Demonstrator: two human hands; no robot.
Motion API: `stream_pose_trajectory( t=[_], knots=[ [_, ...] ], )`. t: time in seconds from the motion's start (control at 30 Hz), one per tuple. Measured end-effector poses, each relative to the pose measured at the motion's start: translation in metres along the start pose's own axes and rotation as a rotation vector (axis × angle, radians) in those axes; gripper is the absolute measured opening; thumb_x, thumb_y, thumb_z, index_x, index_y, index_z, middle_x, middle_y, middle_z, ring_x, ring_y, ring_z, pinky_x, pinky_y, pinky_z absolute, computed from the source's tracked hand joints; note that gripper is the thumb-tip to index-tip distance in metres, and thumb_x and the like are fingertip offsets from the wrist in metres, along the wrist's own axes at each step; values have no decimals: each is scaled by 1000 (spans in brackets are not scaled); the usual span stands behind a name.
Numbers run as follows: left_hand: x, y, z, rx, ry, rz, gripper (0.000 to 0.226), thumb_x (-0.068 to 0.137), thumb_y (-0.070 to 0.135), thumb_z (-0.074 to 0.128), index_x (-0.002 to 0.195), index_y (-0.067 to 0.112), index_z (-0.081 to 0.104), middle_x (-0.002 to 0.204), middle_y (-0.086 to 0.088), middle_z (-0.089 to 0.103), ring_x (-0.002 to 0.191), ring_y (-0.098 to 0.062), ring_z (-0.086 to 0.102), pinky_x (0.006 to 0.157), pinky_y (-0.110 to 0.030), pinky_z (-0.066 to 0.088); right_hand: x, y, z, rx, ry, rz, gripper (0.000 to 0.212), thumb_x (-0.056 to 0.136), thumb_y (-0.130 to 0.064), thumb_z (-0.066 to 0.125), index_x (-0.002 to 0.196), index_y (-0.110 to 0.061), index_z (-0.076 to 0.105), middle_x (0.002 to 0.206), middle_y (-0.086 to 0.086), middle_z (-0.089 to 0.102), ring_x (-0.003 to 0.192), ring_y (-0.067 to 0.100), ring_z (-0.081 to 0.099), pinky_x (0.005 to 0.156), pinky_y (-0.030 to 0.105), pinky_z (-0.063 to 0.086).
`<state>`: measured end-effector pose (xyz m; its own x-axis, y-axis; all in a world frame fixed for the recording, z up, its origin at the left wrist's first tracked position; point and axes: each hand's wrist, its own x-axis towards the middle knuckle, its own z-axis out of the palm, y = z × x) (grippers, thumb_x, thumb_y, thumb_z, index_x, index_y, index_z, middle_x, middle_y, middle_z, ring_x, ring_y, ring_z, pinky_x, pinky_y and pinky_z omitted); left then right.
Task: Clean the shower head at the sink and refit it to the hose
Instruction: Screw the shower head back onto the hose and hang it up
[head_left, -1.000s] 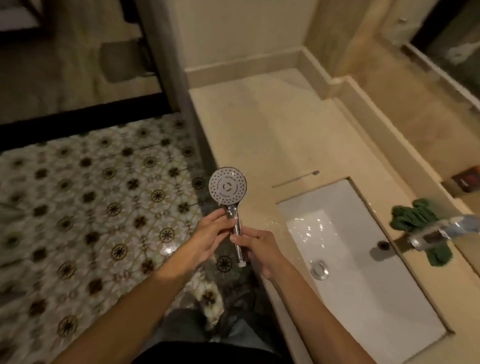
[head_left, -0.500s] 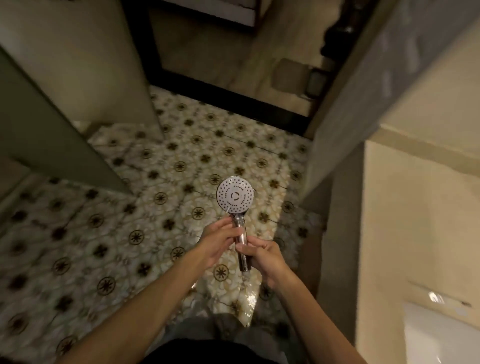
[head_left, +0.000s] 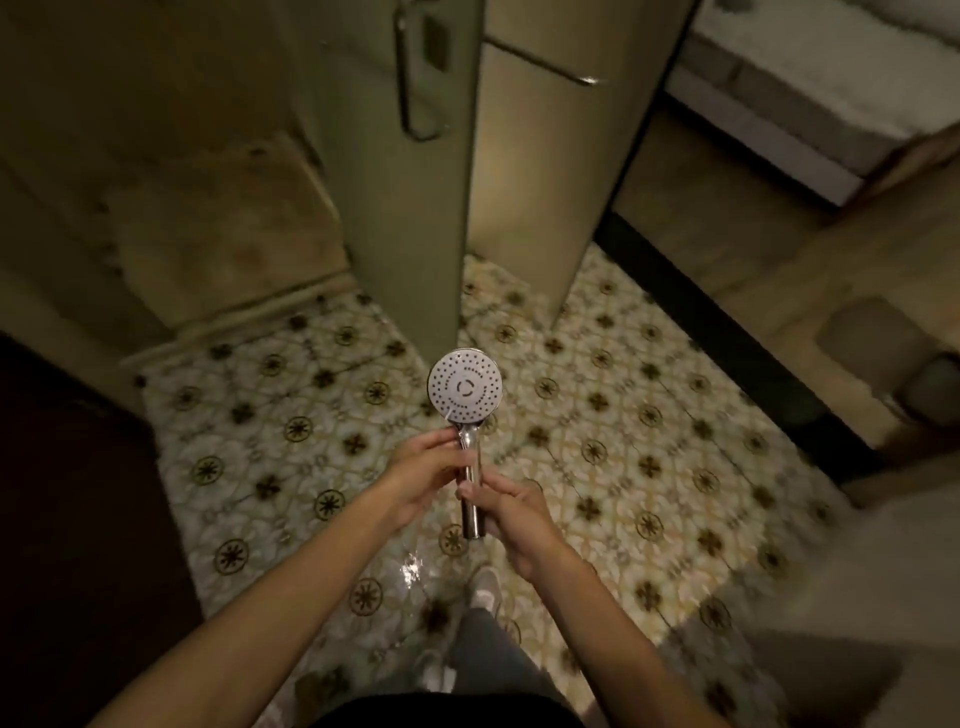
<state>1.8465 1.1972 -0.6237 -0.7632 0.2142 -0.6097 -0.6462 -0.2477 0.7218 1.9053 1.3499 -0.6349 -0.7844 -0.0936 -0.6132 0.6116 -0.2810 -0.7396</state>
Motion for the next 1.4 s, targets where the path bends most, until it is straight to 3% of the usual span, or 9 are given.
stream_pose_trajectory(
  t=[0.1,0.23,0.33,0.5,0.67,0.83,1.0,1.3,1.4],
  knots=[
    [19,33,-18,-59,95,68,36,79,-12,73,113,-1,66,107,-17,75,95,-31,72,91,-39,58,44,-27,18,-43,-117,13,35,87,-6,80,122,-9,76,117,10,79,107,17,75,98,31,58],
    [39,73,-34,-193,194,141,29,83,-10,71,103,11,65,104,-14,75,87,-23,75,82,-31,62,89,-71,50,-162,-215,23,37,88,-6,79,125,-9,75,112,8,80,79,3,75,64,13,56],
    [50,101,-48,-268,245,179,35,84,-7,71,115,9,63,113,-15,73,90,-22,75,69,-25,61,116,-100,72,-230,-289,28,35,90,-7,78,123,-18,76,115,3,80,99,10,78,78,19,59],
    [75,143,-83,-365,332,234,53,86,-7,70,135,-3,52,115,-16,71,94,-21,74,76,-27,60,167,-132,119,-297,-388,42,35,90,-9,77,122,-22,76,118,-1,80,109,12,75,84,23,59],
    [108,197,-139,-381,371,257,48,85,-5,71,130,2,54,94,-4,80,86,-18,77,71,-26,61,233,-154,183,-347,-435,45,37,91,-6,76,126,-16,75,118,4,79,111,14,75,92,27,56],
    [141,271,-203,-391,406,311,62,84,-6,72,141,-5,46,107,-8,72,96,-19,72,77,-26,57,298,-186,268,-392,-462,16,34,92,-7,75,124,-19,76,118,1,79,106,10,75,83,23,57],
    [163,360,-263,-361,393,381,61,86,-9,69,142,-6,45,99,-3,71,83,-13,76,64,-20,59,350,-232,354,-372,-480,-60,43,90,-8,77,131,-15,71,121,2,78,113,15,73,96,33,56],
    [213,498,-338,-250,415,457,39,89,-7,65,127,3,59,127,-12,66,92,-18,72,69,-24,60,437,-313,476,-404,-500,-177,45,94,-4,72,138,-11,66,132,9,73,124,20,68,112,41,50],
    [243,539,-357,-210,443,482,47,90,-9,63,136,-2,53,119,-10,67,93,-16,69,70,-21,61,478,-339,510,-433,-508,-201,44,95,-2,70,138,-11,66,130,8,74,120,18,69,110,39,52]
  ],
)
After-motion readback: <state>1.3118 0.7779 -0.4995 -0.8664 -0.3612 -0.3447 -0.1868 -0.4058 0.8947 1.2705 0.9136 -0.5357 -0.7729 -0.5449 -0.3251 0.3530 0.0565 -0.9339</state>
